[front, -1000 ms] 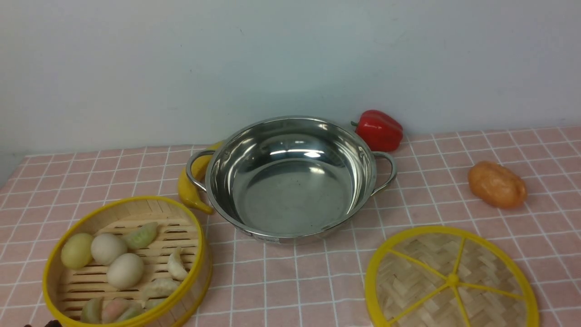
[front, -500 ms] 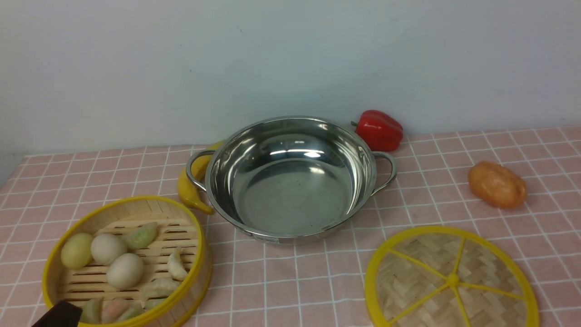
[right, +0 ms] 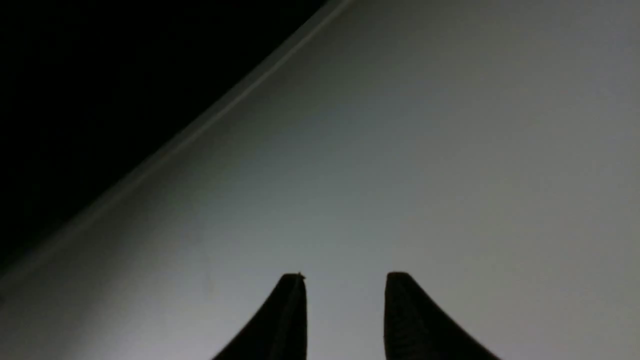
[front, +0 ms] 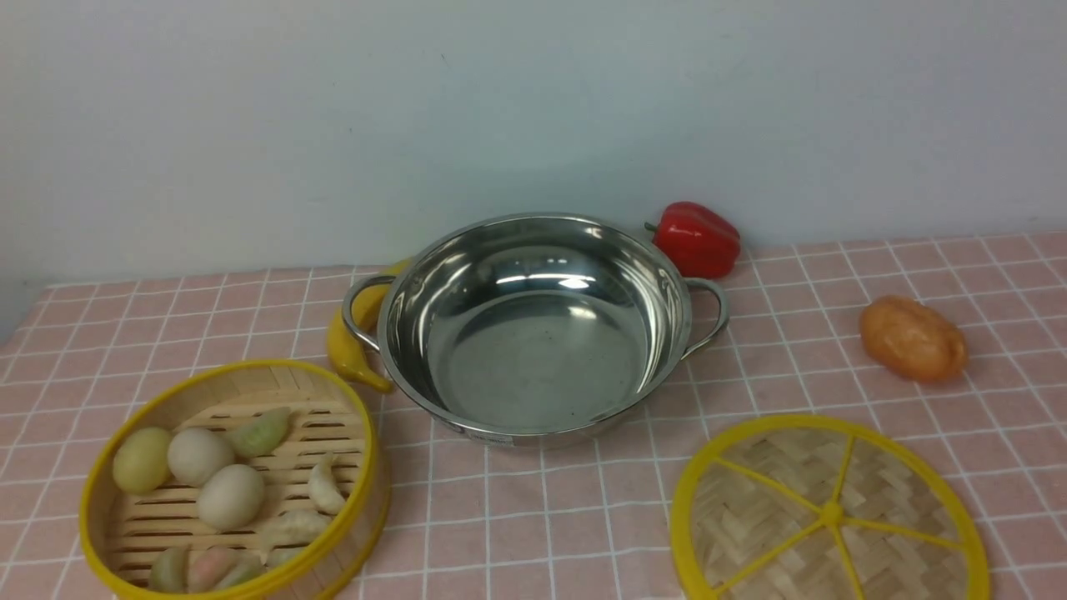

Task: Place the steamer in the pot on the pink tablecloth, and put the lid on the steamer.
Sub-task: 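Grasp the rim of the steamer basket holding the buns with the left gripper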

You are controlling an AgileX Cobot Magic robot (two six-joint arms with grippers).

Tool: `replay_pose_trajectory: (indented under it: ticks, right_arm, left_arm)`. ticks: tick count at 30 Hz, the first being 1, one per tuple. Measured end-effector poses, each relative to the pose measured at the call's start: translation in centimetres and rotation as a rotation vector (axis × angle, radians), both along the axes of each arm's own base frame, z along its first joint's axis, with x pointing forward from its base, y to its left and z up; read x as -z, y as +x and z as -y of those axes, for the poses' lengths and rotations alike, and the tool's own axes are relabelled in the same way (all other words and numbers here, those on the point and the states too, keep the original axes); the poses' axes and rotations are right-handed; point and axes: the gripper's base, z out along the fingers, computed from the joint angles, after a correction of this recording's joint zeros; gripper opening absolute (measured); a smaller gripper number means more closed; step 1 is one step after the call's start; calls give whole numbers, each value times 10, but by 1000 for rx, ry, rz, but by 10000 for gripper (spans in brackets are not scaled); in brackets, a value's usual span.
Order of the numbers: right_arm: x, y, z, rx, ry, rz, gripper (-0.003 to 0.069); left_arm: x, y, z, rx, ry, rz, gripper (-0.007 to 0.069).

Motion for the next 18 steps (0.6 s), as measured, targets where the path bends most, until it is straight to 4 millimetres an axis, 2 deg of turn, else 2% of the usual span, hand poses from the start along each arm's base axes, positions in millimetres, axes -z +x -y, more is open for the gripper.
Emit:
replay_pose_trajectory:
  ticks: [1, 3, 4, 5, 7, 8, 9, 12, 13, 14, 15, 18]
  right_arm:
    - [-19, 9, -3, 52, -76, -113, 240]
    - [-35, 32, -9, 76, -189, -335, 240]
    - [-38, 37, -10, 75, -212, -382, 240]
    - [-42, 63, -16, 53, -299, -589, 240]
    - [-43, 86, -21, 4, -375, -793, 240]
    - [-41, 92, -22, -5, -383, -829, 240]
    - [-37, 110, -27, -62, -432, -1002, 240]
    - [-18, 143, -34, -177, -503, -1325, 240]
    - [-16, 147, -34, -186, -508, -1351, 240]
    - [-1, 159, -37, -246, -550, -1515, 240]
    - [1, 160, -37, -251, -559, -1532, 240]
    - [32, 175, -41, -358, -643, -1790, 240]
  left_arm:
    - [-17, -1, 2, -75, 161, -5, 243]
    - [-37, 12, 8, -92, 359, -74, 243]
    - [-36, 15, 8, -87, 373, -90, 243]
    - [-41, 33, 15, -21, 464, -176, 243]
    - [-36, 60, 23, 108, 526, -309, 243]
    - [-35, 66, 24, 124, 529, -334, 243]
    - [-26, 87, 29, 226, 547, -445, 243]
    - [3, 128, 35, 397, 556, -696, 243]
    - [5, 131, 35, 409, 553, -714, 243]
    - [24, 151, 33, 445, 571, -855, 243]
    - [26, 153, 33, 452, 554, -869, 243]
    - [52, 186, 18, 430, 500, -1143, 243]
